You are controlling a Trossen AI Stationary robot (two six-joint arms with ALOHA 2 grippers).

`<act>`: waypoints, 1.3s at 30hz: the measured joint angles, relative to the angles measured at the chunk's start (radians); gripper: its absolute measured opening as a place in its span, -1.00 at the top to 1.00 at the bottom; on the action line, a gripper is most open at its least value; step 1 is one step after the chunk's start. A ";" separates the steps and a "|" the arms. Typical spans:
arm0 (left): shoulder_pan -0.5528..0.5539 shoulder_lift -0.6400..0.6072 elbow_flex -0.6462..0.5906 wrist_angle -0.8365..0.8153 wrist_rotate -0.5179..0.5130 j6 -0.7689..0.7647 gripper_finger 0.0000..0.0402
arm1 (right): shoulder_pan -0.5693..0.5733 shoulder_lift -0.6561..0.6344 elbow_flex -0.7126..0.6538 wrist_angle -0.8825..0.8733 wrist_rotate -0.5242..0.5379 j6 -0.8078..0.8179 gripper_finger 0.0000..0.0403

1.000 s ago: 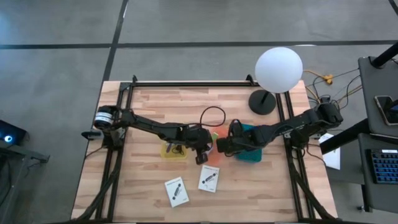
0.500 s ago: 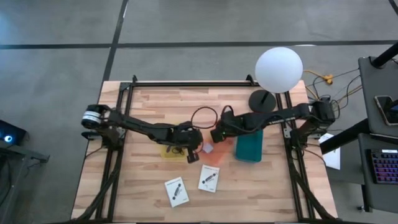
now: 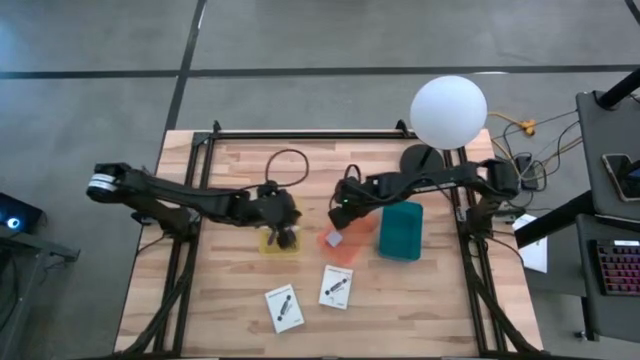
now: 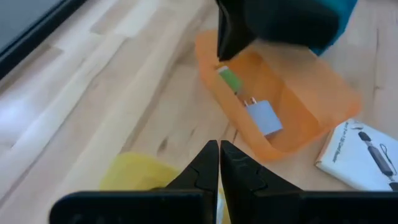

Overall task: Pick and place items into bin
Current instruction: Adjust the orange bin, then put the right white card reader box into the blue bin

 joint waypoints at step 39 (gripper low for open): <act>-0.008 -0.102 -0.087 -0.017 0.117 0.032 1.00 | 0.245 0.217 0.529 -0.462 -0.053 -0.314 0.91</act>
